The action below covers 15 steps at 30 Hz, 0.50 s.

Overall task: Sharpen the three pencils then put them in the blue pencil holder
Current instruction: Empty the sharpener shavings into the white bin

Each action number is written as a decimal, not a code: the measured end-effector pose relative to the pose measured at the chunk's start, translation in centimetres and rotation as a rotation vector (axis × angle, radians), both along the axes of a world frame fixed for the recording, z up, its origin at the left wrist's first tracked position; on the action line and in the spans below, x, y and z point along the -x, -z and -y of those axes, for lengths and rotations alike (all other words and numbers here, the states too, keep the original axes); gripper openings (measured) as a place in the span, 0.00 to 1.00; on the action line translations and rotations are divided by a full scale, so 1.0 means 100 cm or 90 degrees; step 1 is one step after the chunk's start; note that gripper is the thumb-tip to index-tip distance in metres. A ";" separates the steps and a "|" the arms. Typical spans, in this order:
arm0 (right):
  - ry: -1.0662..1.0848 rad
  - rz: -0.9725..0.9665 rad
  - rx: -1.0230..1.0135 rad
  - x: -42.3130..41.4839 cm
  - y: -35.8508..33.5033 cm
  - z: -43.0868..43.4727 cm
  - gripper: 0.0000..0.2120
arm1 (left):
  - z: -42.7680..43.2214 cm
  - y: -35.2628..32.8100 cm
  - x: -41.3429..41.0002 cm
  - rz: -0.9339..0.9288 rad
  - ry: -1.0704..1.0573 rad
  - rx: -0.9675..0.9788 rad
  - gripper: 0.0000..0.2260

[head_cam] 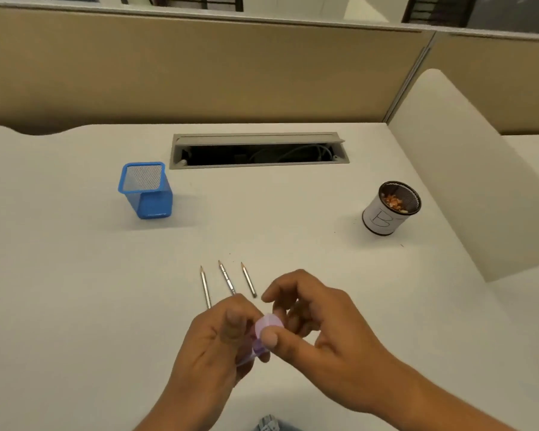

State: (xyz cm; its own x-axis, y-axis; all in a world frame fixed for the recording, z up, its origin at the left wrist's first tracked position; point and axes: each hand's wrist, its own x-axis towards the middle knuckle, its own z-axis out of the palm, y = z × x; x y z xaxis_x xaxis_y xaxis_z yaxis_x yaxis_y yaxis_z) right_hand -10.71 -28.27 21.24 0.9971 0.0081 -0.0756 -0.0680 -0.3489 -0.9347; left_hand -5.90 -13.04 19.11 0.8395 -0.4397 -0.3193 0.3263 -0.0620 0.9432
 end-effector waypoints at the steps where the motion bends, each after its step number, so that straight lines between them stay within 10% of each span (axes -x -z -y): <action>1: -0.001 0.024 0.040 0.002 0.001 0.006 0.10 | 0.009 0.003 0.000 -0.007 0.021 0.007 0.42; 15: 0.248 0.204 0.329 -0.014 0.031 0.141 0.15 | 0.183 0.007 -0.029 0.292 0.201 -0.211 0.11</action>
